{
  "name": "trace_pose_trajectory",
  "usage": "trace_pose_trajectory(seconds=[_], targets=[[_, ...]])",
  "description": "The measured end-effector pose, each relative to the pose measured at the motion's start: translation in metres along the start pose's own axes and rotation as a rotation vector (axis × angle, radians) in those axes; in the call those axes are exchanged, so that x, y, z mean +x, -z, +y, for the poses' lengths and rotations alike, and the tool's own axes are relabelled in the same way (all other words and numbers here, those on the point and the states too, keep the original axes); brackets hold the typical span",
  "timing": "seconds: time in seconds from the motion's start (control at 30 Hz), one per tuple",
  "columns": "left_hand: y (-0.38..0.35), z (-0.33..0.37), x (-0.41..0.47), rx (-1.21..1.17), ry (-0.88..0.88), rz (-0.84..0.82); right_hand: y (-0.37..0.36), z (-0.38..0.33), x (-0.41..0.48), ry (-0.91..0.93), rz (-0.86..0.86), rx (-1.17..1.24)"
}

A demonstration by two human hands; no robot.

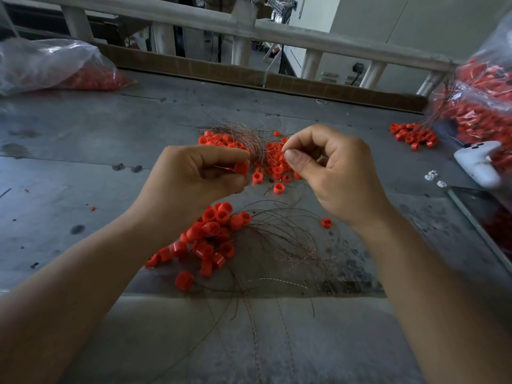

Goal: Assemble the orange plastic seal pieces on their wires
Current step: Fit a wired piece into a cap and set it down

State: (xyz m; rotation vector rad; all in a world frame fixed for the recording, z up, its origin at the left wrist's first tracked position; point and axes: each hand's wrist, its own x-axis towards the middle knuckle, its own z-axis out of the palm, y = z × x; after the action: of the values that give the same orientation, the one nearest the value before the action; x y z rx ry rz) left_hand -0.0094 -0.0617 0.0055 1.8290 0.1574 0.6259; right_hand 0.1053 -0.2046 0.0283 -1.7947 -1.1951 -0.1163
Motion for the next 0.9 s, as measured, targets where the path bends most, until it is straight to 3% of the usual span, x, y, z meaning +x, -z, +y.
trace_pose_trajectory(seconds=[0.9], targets=[[-0.001, 0.005, -0.002, -0.046, -0.02, -0.032, -0.015, -0.009, -0.005, 0.002, -0.147, -0.035]])
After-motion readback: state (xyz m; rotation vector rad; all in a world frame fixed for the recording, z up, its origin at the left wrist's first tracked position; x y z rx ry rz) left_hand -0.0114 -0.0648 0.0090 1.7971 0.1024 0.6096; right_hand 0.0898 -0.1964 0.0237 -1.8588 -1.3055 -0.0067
